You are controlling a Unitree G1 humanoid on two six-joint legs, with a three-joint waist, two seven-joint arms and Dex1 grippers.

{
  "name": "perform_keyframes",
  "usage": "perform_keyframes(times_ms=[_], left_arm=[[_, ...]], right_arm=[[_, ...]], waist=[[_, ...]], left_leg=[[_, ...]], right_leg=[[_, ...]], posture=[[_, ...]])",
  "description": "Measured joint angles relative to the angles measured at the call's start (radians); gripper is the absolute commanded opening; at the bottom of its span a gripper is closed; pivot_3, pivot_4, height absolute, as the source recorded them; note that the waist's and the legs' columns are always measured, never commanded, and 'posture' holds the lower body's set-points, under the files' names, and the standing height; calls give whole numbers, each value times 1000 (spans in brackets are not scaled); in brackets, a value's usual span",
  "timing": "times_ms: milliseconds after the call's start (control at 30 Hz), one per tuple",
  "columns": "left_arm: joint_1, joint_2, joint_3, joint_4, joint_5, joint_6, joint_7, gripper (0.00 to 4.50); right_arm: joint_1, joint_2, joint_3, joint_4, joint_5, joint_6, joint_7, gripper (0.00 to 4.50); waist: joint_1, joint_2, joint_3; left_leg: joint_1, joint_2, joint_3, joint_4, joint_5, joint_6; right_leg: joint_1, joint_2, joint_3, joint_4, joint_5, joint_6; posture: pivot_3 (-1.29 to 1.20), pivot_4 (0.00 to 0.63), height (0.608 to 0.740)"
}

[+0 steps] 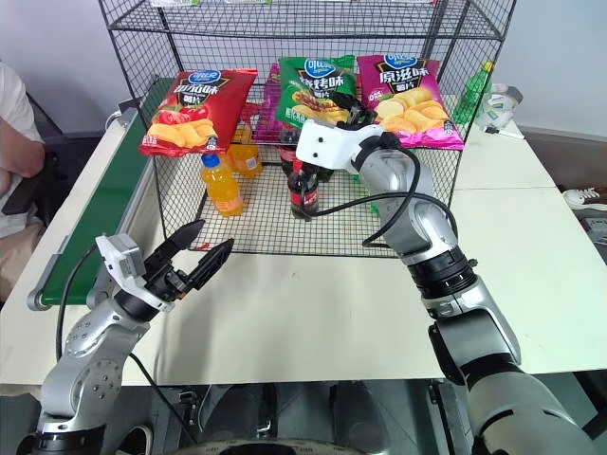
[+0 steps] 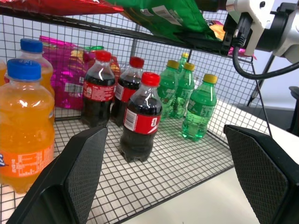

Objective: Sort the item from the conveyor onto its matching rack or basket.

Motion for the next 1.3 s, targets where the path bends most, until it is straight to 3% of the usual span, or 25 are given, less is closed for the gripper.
perform_keyframes(times_ms=[267, 367, 500, 633, 833, 1000, 1100, 1300], left_arm=[[-3, -3, -1, 0, 3, 0, -2, 4247], [-2, -3, -1, 0, 3, 0, -2, 4247], [-3, -2, -1, 0, 3, 0, -2, 4247], [-4, 23, 3, 0, 2, 2, -4, 4247], [-6, 142, 59, 9, -24, 36, -59, 4247], [-28, 341, 171, 71, -122, 133, -189, 4247], [-42, 409, 207, 131, -124, 140, -250, 4247], [-88, 439, 206, 302, -6, 89, -265, 4247]], right_arm=[[3, 47, 3, -72, 93, -17, 58, 2820], [32, 82, -30, -103, 198, -22, 81, 2820], [68, 192, -142, -213, 442, 25, 112, 2820], [174, 238, -264, -406, 798, 162, 210, 2820], [426, -43, -412, -528, 1130, 311, 452, 2820], [643, -255, -553, -446, 1174, 203, 667, 2820], [708, -304, -610, -345, 1171, 111, 749, 2820], [774, -354, -637, -208, 1155, -6, 824, 2820]], waist=[[1, 0, 0], [1, 0, 0], [0, 0, 0], [7, -1, 0], [12, 0, 0], [3, 0, 0], [2, 0, 0], [6, 0, 0]], left_leg=[[-2, 0, 0, 1, 0, 0], [-3, 0, 0, 1, 0, 0], [-4, 0, -1, 1, 0, 0], [-4, 0, -2, 1, 0, 0], [-4, -1, -2, 1, -1, 1], [-3, 0, -2, 1, -1, 1], [1, 0, -1, 1, -1, 1], [8, 0, -1, 0, -1, 1]], right_leg=[[-2, 0, 0, 0, 0, 0], [-2, 0, 0, 0, 0, 0], [-4, 0, 0, 1, 0, 0], [-2, -1, -2, 0, 0, 0], [-1, -2, -2, -1, 1, 1], [-1, 0, -1, -1, 1, 1], [3, 0, 0, -2, 1, 1], [10, 0, 0, -3, 0, 1]], posture=[[0, 150, 739], [0, 150, 739], [0, 150, 739], [0, 150, 739], [0, 150, 739], [0, 150, 739], [0, 150, 739], [0, 150, 739]])
